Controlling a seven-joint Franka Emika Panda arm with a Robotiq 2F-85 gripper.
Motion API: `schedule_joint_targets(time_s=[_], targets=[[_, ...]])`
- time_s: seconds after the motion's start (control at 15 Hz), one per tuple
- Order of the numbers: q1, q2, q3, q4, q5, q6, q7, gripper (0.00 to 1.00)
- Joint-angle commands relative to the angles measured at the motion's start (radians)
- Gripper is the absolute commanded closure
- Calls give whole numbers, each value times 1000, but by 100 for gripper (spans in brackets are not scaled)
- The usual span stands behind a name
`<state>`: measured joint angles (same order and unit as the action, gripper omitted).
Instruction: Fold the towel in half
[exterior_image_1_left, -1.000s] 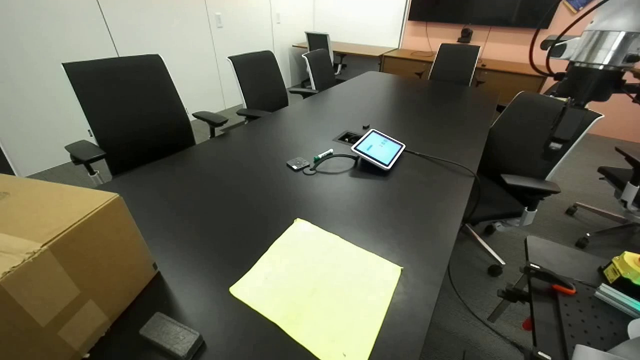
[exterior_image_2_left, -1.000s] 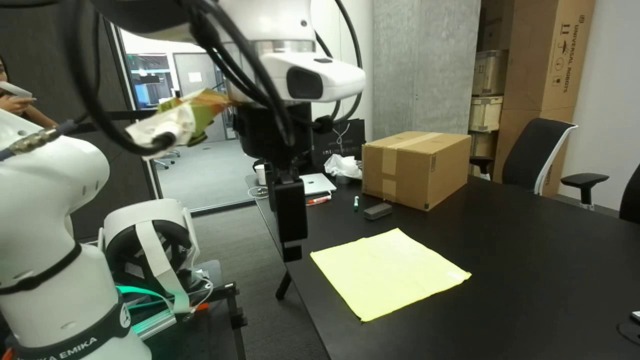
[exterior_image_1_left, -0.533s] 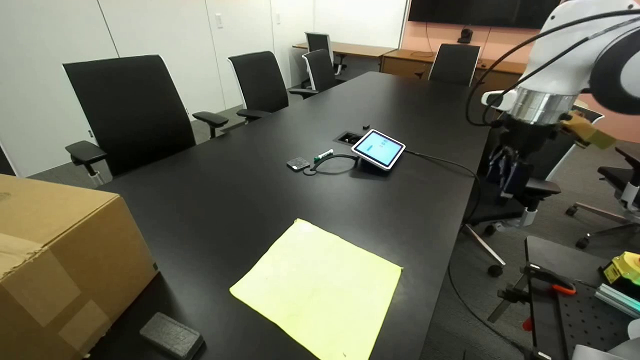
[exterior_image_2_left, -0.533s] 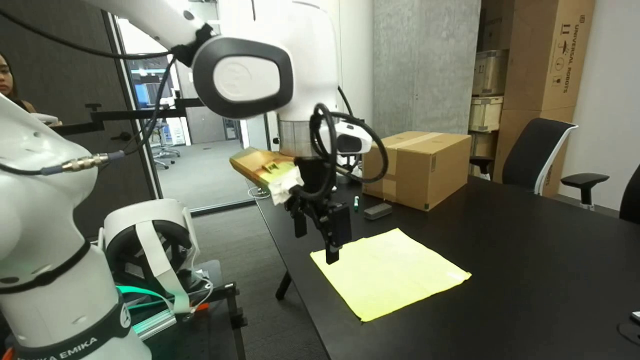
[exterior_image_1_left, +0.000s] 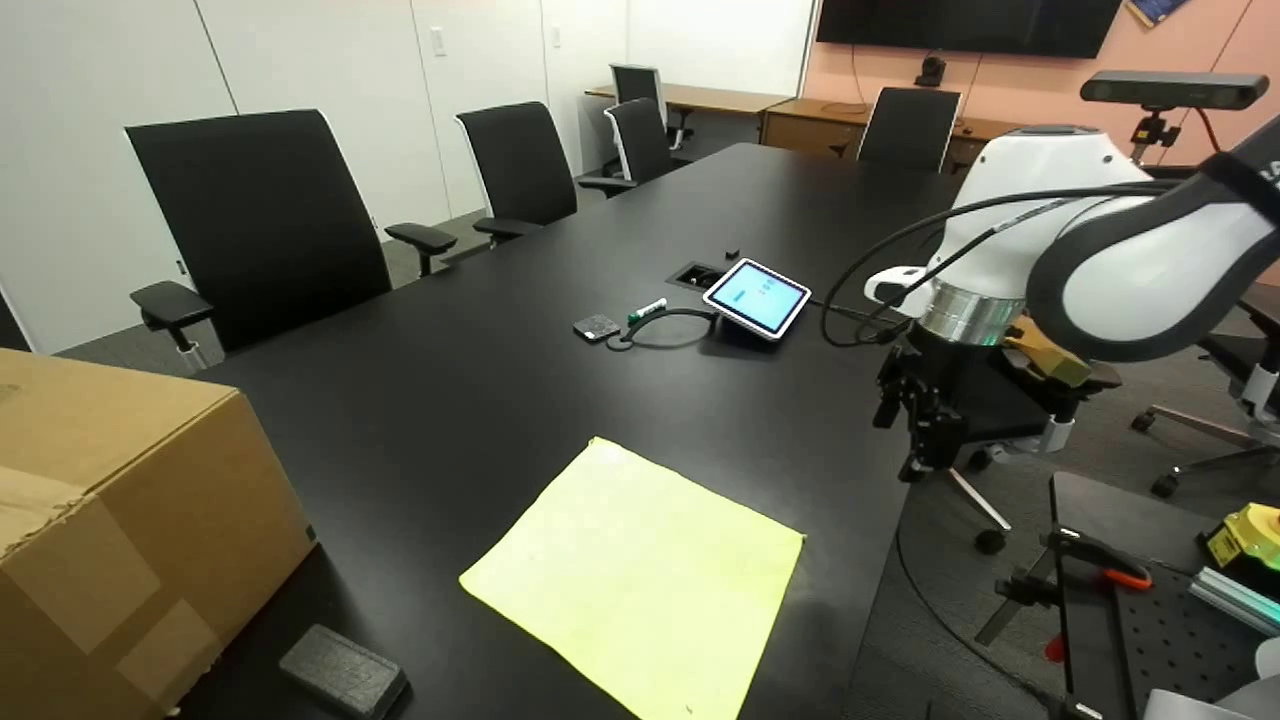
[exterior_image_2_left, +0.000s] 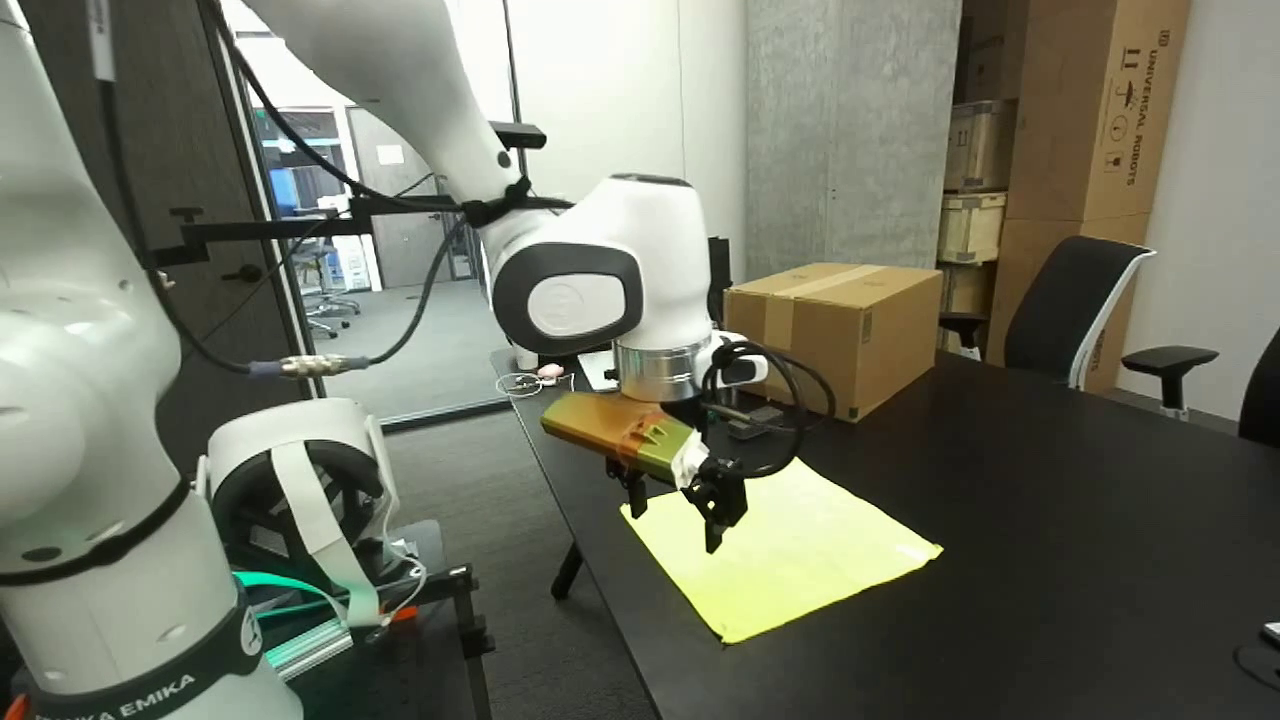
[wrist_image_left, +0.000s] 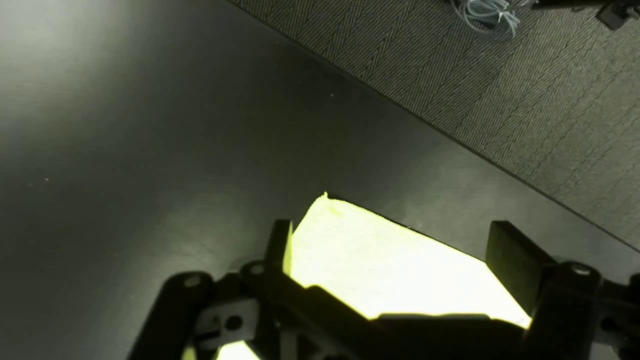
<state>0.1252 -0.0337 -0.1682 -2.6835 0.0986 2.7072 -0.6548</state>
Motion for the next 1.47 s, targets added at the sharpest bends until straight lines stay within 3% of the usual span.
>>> schedule_joint_targets(time_s=[0.0, 0.27, 0.47, 0.93, 1.13, 1.4], targets=[[-30, 210, 98, 140, 120, 60, 85, 0], [-99, 396, 201, 271, 181, 124, 276, 0], [-121, 512, 225, 351, 161, 179, 444, 0], [-60, 678, 127, 461, 149, 232, 821, 0], [-28, 716, 91, 490, 144, 206, 921, 0], [-13, 729, 93, 515, 145, 147, 982, 0]])
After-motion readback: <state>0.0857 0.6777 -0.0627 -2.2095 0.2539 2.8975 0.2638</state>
